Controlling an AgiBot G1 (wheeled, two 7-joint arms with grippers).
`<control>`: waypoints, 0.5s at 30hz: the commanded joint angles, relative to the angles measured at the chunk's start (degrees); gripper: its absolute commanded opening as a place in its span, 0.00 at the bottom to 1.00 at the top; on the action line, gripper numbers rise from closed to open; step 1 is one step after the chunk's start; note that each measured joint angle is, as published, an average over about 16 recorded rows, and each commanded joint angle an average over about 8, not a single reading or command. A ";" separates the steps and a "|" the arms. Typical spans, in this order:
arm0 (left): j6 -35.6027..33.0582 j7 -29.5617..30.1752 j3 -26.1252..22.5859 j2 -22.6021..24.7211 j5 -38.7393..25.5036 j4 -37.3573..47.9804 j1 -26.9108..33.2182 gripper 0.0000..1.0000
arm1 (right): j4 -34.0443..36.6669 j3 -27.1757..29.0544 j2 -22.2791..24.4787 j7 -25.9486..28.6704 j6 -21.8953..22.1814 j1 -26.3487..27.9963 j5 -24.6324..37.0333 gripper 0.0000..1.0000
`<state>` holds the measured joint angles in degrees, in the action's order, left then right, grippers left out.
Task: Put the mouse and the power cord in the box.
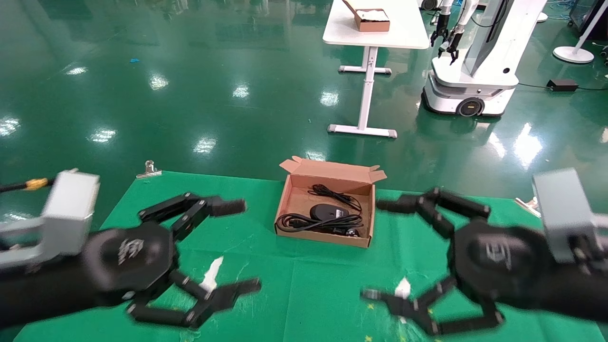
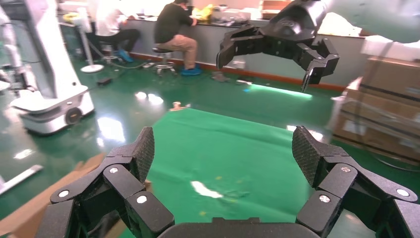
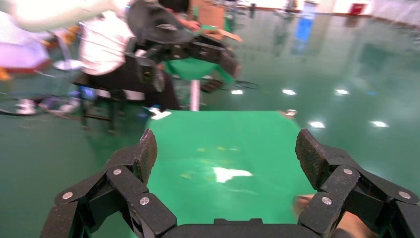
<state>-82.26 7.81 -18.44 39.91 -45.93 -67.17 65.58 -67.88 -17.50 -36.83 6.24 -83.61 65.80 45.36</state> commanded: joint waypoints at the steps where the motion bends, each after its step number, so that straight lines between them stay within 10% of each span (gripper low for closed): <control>1: -1.08 0.93 0.76 -1.55 1.29 -2.03 -1.27 1.00 | -2.58 0.67 0.82 2.04 -0.94 -1.92 -1.58 1.00; 15: -4.33 3.43 3.06 -6.09 5.22 -7.99 -5.03 1.00 | -6.62 1.75 2.11 4.68 -2.46 -4.90 -4.18 1.00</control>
<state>-86.46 11.17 -15.49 34.01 -40.90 -74.93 60.71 -74.44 -15.79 -34.75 10.91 -86.04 60.95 41.26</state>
